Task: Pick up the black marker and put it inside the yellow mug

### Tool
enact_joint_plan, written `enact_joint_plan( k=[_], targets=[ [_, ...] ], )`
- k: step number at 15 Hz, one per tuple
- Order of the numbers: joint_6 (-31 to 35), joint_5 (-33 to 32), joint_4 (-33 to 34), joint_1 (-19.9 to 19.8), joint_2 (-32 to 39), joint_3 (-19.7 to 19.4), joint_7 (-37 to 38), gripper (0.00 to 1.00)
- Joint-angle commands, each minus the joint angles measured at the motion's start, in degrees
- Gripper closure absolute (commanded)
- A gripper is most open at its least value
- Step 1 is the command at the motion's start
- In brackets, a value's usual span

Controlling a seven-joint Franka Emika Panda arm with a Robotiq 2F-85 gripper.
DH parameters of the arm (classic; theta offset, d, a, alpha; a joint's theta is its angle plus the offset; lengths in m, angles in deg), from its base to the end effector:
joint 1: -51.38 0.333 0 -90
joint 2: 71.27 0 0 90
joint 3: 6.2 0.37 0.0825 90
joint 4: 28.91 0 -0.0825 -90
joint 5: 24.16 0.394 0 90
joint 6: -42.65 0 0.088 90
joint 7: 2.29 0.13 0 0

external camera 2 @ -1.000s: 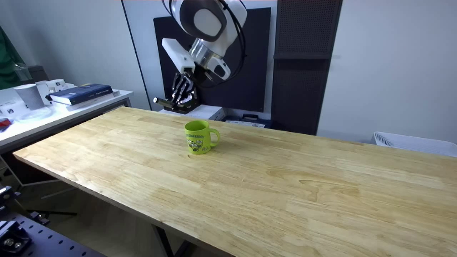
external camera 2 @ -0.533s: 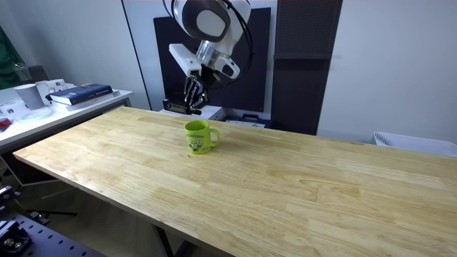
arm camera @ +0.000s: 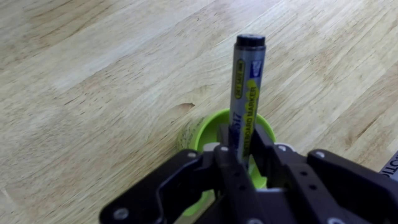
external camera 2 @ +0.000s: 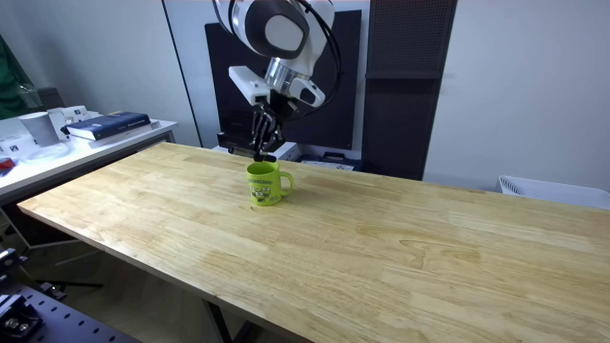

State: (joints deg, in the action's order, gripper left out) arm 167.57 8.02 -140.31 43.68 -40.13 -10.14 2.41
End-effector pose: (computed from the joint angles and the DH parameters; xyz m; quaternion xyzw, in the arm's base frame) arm 0.6119 -0.0941 0.1988 -0.9173 0.3230 0.1328 0.1911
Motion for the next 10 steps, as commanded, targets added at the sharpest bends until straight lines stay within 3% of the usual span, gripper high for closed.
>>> enact_joint_plan(
  k=[1, 6, 10],
  targets=[
    [-2.95, -0.41, -1.50, -0.42, -2.07, 1.06, 2.32, 0.95],
    [-8.08, 2.05, -1.01, -1.04, -1.91, 1.87, 1.71, 0.95],
    [-6.84, 3.01, 0.25, -1.52, -0.91, 1.65, -0.42, 0.95]
  ],
)
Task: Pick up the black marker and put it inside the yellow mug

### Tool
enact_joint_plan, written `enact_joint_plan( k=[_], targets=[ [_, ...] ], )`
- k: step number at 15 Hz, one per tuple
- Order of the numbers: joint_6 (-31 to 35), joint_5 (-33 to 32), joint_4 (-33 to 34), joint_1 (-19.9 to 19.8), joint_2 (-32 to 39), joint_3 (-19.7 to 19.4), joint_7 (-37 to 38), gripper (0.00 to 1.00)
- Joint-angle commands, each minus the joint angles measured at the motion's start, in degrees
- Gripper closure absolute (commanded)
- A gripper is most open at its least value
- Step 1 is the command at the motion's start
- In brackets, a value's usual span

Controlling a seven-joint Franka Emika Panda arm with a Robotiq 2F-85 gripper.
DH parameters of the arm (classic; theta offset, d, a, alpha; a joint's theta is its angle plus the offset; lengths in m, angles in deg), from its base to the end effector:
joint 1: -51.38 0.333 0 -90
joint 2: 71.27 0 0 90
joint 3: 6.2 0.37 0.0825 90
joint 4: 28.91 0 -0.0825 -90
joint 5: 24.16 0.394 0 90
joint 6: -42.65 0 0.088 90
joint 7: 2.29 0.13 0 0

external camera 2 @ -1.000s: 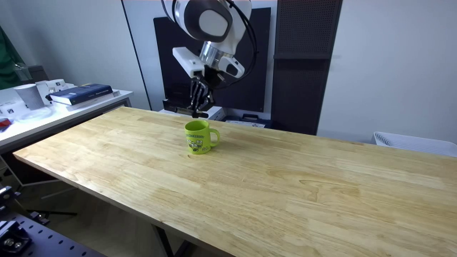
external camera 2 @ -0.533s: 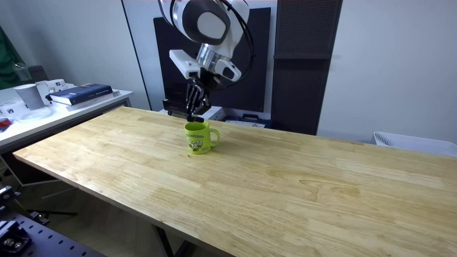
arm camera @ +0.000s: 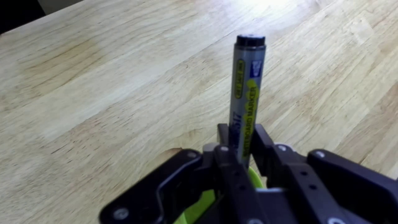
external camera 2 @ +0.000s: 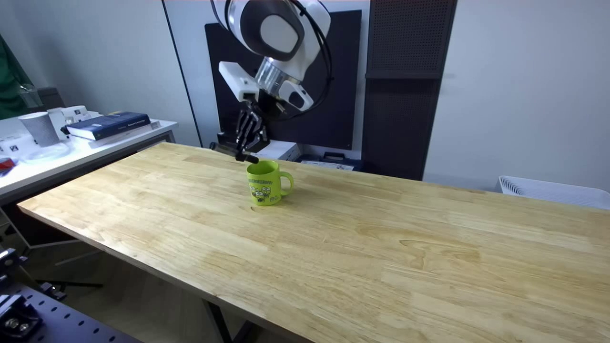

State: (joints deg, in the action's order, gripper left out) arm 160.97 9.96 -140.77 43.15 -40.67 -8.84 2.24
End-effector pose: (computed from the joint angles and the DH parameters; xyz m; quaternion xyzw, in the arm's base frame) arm 0.5987 -0.0727 0.1997 -0.9042 0.3134 0.1861 0.2225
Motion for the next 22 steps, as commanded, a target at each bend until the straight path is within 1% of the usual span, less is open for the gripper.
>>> enact_joint_plan(
  k=[1, 8, 16, 22],
  targets=[
    [-0.41, 1.48, 1.02, -1.23, -0.14, 0.46, -0.56, 0.95],
    [-0.74, 2.85, 4.04, -2.07, 2.99, 0.31, -1.19, 0.95],
    [-0.85, 2.86, 7.71, -3.31, 7.73, 0.41, -1.09, 0.95],
    [-0.69, 2.78, 10.11, -3.45, 9.37, 0.93, -2.09, 0.95]
  ],
)
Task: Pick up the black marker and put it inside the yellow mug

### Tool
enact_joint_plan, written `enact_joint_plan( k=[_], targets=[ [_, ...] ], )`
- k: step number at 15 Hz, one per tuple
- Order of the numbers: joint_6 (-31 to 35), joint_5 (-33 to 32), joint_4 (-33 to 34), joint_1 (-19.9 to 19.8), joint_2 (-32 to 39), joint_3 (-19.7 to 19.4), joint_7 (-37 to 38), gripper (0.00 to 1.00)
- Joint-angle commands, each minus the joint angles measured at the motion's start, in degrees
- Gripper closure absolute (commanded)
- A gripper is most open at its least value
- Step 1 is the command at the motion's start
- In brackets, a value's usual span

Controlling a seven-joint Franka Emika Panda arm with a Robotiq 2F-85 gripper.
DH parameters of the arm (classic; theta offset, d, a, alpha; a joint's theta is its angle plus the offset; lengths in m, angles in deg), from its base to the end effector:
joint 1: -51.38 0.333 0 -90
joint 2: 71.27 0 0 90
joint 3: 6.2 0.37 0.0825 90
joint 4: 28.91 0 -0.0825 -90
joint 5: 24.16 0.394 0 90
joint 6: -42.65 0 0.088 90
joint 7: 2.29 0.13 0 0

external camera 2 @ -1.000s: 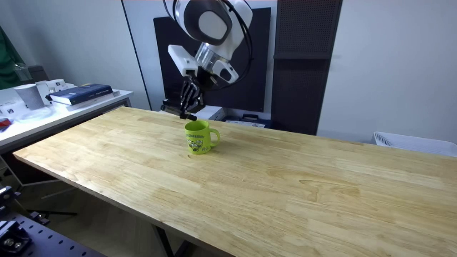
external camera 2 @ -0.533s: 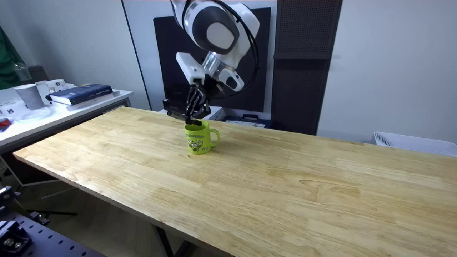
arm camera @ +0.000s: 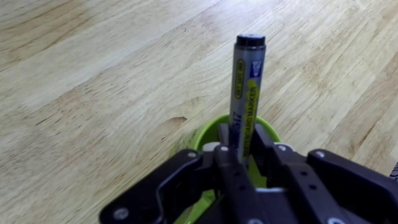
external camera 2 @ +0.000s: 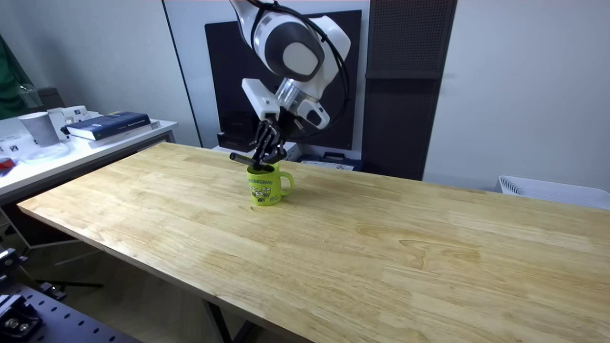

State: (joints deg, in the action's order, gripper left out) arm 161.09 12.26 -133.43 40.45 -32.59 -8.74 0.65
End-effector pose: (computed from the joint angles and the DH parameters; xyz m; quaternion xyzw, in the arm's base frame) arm 0.6271 -0.1047 0.1570 -0.8936 0.3334 0.1804 0.2403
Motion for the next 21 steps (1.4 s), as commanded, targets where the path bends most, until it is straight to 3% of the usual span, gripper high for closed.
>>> enact_joint_plan(
  k=[1, 2, 10, 15, 18, 21],
  targets=[
    [-0.60, 0.44, 3.00, -0.68, 1.28, 0.90, -0.75, 0.53],
    [-0.25, 0.57, 3.03, -0.68, 1.06, 1.08, -1.36, 0.53],
    [4.96, -0.18, 1.80, 0.32, -2.67, 2.16, -6.26, 0.02],
    [22.34, -6.16, -6.26, 3.99, -10.66, 2.00, -7.73, 0.00],
    [35.75, -5.59, -12.03, 4.28, -14.83, 3.88, -9.01, 0.00],
    [41.09, -5.17, -16.68, 3.24, -17.99, 6.08, -9.04, 0.00]
  ],
)
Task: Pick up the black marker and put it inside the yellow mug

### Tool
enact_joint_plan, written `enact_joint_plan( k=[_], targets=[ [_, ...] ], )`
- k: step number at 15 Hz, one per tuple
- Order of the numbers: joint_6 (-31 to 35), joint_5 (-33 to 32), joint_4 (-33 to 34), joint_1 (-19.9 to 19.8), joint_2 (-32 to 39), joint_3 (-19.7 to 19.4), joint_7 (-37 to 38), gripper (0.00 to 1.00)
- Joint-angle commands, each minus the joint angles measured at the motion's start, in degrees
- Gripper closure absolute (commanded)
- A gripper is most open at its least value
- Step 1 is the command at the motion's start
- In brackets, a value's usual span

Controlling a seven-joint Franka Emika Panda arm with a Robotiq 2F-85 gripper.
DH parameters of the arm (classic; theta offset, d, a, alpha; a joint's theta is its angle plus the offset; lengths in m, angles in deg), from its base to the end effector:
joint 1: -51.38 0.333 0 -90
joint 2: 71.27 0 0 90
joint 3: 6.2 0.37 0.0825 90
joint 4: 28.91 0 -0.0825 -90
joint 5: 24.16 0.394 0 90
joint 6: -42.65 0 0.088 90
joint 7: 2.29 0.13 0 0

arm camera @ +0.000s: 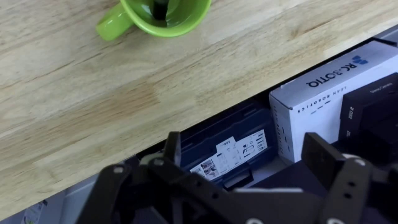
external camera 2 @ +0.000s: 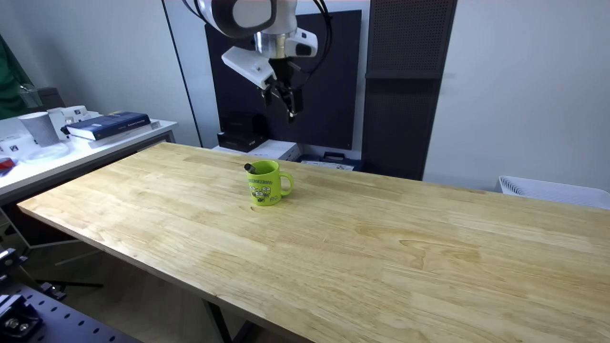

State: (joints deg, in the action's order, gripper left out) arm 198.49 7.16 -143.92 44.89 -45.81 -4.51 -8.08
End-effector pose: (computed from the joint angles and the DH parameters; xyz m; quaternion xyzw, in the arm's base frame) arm 0.6606 -0.0708 0.2756 -0.9549 0.2232 -0.1407 0.1359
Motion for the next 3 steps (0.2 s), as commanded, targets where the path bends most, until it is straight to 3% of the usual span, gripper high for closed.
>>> enact_joint_plan(
  k=[1, 3],
  targets=[
    [1.80, -1.26, -1.70, -1.35, -1.16, 1.77, 0.92, 0.00],
    [3.11, -1.12, -4.12, -1.37, -2.83, 2.17, 0.81, 0.00]
  ],
)
